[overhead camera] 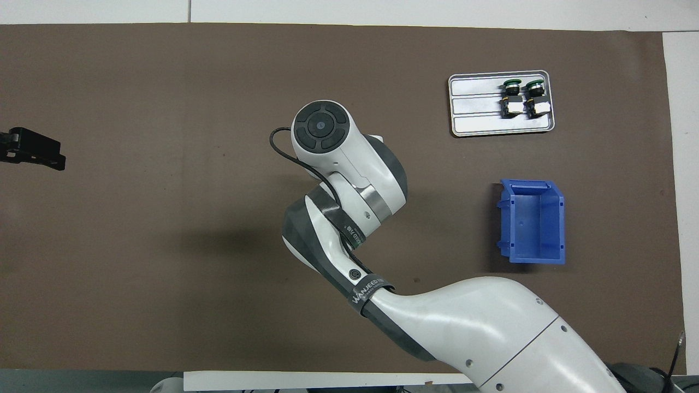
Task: Place and press button with both arms
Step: 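Lower the green button onto the table and open the right gripper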
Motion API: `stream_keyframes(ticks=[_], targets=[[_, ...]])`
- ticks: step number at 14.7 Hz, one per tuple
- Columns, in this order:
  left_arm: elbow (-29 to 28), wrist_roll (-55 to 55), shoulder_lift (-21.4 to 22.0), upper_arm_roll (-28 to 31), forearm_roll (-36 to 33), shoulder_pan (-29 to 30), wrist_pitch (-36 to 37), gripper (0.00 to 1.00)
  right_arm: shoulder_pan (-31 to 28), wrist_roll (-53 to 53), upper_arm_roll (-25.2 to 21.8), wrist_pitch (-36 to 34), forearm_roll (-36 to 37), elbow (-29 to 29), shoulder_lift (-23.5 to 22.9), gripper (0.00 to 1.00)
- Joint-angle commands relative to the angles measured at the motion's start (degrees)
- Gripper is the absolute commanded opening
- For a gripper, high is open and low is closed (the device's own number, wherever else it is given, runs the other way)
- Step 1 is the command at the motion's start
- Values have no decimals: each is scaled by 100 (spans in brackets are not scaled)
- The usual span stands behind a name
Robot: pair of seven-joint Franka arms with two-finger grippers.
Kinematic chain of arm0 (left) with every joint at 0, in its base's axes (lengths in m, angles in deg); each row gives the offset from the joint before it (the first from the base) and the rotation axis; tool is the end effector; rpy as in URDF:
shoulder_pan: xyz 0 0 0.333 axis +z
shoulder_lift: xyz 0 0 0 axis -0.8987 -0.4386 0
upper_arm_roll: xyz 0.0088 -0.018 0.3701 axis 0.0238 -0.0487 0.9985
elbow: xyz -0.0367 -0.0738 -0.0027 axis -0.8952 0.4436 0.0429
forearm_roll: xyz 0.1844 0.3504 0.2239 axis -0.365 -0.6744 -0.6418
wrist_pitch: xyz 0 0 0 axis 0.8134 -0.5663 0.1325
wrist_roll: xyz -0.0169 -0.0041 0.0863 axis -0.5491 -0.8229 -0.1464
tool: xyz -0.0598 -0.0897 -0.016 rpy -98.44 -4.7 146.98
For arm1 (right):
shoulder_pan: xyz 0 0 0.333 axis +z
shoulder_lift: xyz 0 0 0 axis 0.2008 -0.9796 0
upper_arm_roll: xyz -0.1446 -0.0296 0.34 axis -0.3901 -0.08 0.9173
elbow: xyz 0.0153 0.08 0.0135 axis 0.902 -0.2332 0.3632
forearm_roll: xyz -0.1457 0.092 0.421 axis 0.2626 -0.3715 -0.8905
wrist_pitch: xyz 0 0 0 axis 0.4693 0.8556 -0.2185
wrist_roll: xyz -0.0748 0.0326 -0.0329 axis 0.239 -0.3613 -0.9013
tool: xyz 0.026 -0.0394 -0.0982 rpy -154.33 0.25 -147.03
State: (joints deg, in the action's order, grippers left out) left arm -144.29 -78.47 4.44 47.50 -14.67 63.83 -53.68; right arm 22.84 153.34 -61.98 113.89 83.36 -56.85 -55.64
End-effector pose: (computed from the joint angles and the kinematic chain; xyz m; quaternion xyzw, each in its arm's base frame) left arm 0.5976 -0.0506 0.6630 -0.9981 0.0357 0.0471 0.0167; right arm 0.6285 0.4814 0.3700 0.8838 -0.4678 -0.0067 0.0031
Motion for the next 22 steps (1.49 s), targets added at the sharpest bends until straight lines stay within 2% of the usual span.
stream_keyframes(ticks=[1, 5, 7, 11, 13, 16, 17, 19, 22], targets=[[-124, 83, 121, 9, -33, 42, 20, 100, -129, 2350, 11, 386, -114, -167, 45, 13], [-124, 83, 121, 9, -33, 33, 20, 100, -112, 3103, 11, 606, -122, -500, 71, 15], [-124, 83, 121, 9, -33, 33, 12, 100, -129, 3507, 11, 720, -157, -623, 89, 19], [-177, 65, 139, 9, -33, 33, 12, 100, -120, 3570, 20, 1079, -157, -1150, 247, 29], [-203, 57, 165, 9, -33, 42, 3, 100, -112, 3570, 11, 1160, -157, -1257, 282, 43], [-203, -22, 165, 9, -33, 42, 12, 100, -103, 3396, 11, 1055, -88, -1056, 273, 84], [-203, -31, 165, 9, -33, 42, 20, 100, -103, 3229, 11, 889, -61, -889, 273, 94], [-203, -57, 165, 9, -33, 33, 38, 100, -199, 2493, 3, 433, -61, -555, 387, 98], [-221, -303, 165, 9, -33, 33, 38, 100, -699, 1630, -6, 54, -87, -624, 1115, 98]])
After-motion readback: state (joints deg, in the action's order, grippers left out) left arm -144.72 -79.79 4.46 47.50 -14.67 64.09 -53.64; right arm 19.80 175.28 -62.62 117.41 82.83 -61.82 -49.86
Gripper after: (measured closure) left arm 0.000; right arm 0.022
